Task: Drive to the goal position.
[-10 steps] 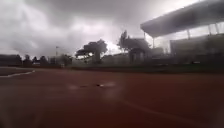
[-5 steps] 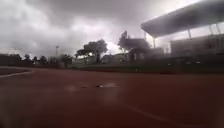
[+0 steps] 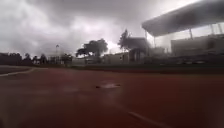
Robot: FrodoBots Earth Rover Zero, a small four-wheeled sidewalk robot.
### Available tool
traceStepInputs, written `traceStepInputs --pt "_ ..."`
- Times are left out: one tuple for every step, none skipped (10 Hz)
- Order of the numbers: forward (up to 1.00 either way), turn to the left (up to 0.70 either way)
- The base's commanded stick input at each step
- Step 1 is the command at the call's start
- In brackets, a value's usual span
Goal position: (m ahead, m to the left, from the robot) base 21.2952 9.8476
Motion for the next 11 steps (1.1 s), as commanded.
traceStepInputs --pt "0.50 0.00" --pt "0.50 0.00" --pt "0.50 0.00" --pt "0.50 0.00" --pt "0.50 0.00" --pt "0.50 0.00" --pt "0.50 0.00" --pt "0.50 0.00" --pt "0.50 0.00" --pt "0.50 0.00" --pt "0.50 0.00"
